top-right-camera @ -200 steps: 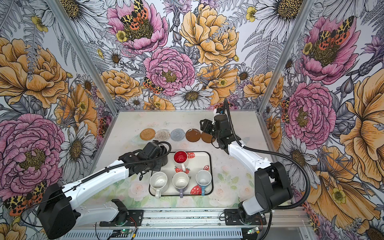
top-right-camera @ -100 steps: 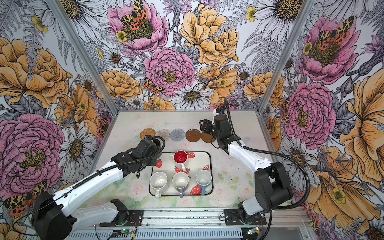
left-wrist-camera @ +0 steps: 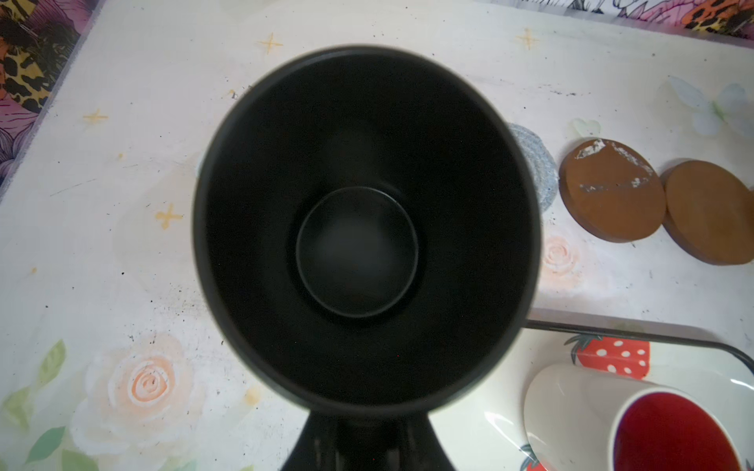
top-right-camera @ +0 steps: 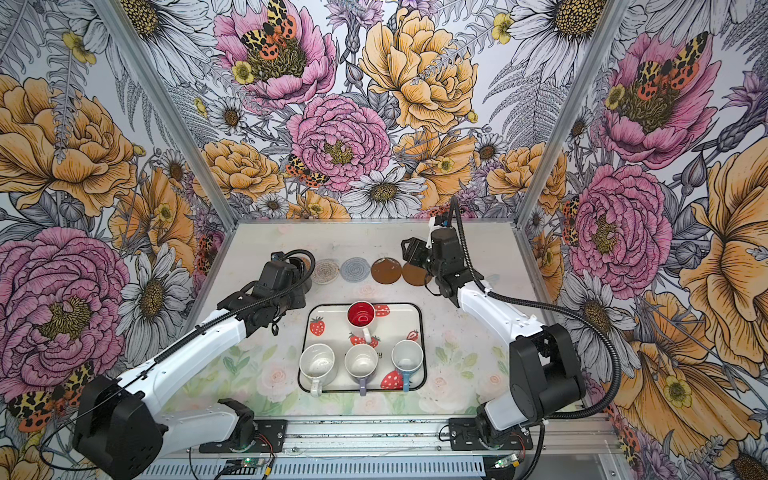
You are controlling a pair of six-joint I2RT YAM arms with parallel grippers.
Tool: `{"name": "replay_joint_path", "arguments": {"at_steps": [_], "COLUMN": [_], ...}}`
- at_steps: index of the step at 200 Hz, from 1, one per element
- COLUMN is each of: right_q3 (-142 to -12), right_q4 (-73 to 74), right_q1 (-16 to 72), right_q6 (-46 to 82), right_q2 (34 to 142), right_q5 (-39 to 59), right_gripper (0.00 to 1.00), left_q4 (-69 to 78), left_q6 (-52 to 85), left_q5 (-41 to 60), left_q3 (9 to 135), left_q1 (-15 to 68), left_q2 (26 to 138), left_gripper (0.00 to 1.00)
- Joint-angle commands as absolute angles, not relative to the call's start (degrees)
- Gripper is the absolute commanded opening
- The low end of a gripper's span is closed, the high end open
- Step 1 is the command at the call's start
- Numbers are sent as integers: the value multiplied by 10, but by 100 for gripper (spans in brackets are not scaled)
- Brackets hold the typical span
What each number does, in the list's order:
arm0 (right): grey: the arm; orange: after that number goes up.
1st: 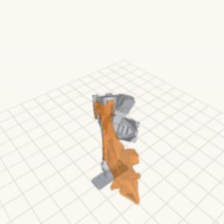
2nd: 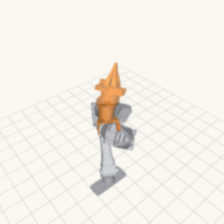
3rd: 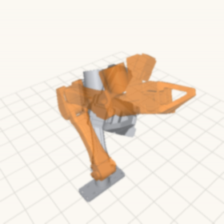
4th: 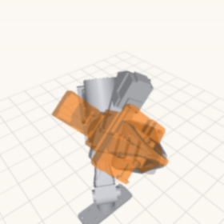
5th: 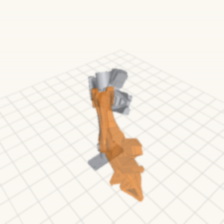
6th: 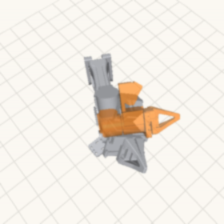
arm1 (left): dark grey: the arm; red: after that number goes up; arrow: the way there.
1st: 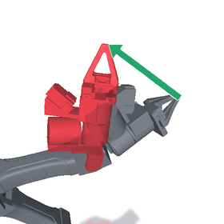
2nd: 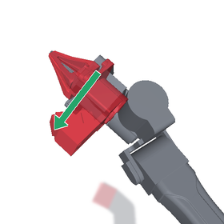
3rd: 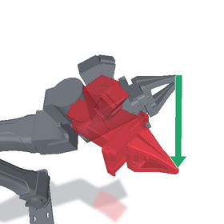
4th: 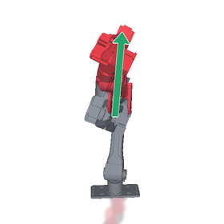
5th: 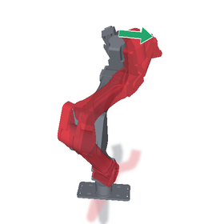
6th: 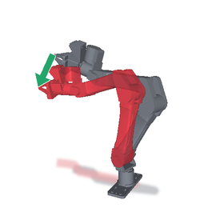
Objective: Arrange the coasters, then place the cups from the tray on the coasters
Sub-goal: 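Lift the black mug with the left gripper toward the coasters, then carry the black mug with the left gripper over the woven rattan coaster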
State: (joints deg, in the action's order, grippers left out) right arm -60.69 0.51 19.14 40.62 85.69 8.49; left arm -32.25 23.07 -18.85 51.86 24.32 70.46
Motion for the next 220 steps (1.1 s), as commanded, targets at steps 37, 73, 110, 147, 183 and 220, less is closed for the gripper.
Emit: {"name": "replay_joint_path", "arguments": {"at_steps": [37,73,110,147,183,220], "right_q3": [-611,-609,-608,-608,-607,-608], "right_q4": [12,13,16,17,17,14], "right_q1": [180,177,173,171,166,162], "right_q6": [399,399,399,399,399,397], "right_q2": [858,859,858,864,865,868], "right_q5": [94,97,98,104,104,107], "right_gripper": [62,62,62,62,62,62], "left_q4": [-212,-193,-167,-132,-110,-82], "left_q6": [206,206,202,178,150,130], "left_q5": [-167,-151,-137,-124,-87,-64], "left_q3": [564,568,570,576,585,587], "left_q1": [199,177,160,144,126,108], "left_q2": [731,765,793,819,842,865], "left_gripper": [0,0,0,0,0,0]}}
